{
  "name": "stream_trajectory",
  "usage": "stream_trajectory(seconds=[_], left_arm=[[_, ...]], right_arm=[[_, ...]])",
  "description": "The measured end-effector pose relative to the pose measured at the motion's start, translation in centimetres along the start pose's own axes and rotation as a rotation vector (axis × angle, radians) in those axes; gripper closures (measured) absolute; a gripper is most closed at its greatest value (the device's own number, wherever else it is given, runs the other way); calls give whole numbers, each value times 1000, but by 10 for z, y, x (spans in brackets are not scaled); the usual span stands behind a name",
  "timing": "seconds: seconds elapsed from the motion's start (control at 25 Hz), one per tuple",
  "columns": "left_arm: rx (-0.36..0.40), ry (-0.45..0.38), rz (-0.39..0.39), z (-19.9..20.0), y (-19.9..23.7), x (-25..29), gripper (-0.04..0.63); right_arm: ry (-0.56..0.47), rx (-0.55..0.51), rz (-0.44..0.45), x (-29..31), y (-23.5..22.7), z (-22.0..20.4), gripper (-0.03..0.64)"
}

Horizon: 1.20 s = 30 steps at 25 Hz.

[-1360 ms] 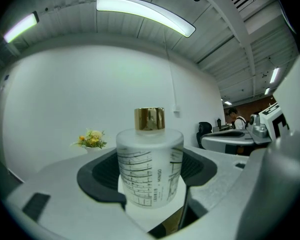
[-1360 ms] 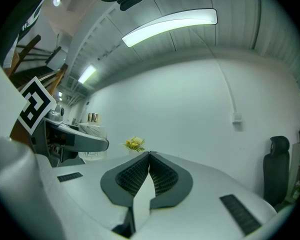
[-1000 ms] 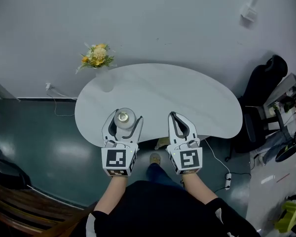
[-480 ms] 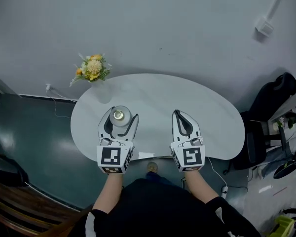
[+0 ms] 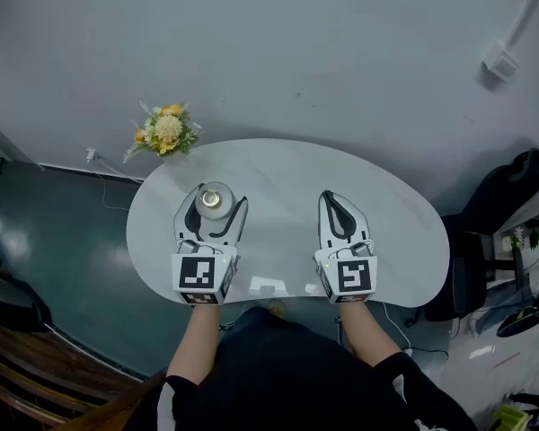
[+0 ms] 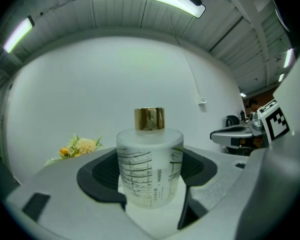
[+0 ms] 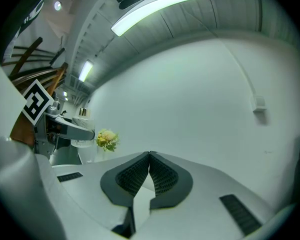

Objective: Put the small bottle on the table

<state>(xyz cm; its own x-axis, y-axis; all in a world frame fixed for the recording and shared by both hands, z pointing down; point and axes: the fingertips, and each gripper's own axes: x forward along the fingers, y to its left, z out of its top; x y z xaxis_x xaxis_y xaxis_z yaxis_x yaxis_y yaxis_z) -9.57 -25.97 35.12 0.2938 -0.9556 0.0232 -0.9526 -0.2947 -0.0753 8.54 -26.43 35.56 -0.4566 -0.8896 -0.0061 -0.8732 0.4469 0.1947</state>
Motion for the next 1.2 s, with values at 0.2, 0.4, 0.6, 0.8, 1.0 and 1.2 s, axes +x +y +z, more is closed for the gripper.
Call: stream_trajectory(seconds=[0.2,0.4,0.6,0.8,1.0,1.2], left_arm=[[4,8,-6,-3,2,14,262],[9,23,-23,-7,4,27,262],[6,21,-44,-14,1,41,262],[6,25,-71,-26,-1,54,262],[-10,30,-87,-50,-1,71,262],[-5,35,-105,-74,-3,88,262]], right_arm=[[31,-2,-5,12,-2,-3,594],[27,7,-12,22,-3,-7,595],[9,14,-35,33,-10,-11,594],[58,24,-24,41,-6,-31,594],[59,30,-12,57,-3,-53,594],[103,39,-6,70,-2,-78,594]])
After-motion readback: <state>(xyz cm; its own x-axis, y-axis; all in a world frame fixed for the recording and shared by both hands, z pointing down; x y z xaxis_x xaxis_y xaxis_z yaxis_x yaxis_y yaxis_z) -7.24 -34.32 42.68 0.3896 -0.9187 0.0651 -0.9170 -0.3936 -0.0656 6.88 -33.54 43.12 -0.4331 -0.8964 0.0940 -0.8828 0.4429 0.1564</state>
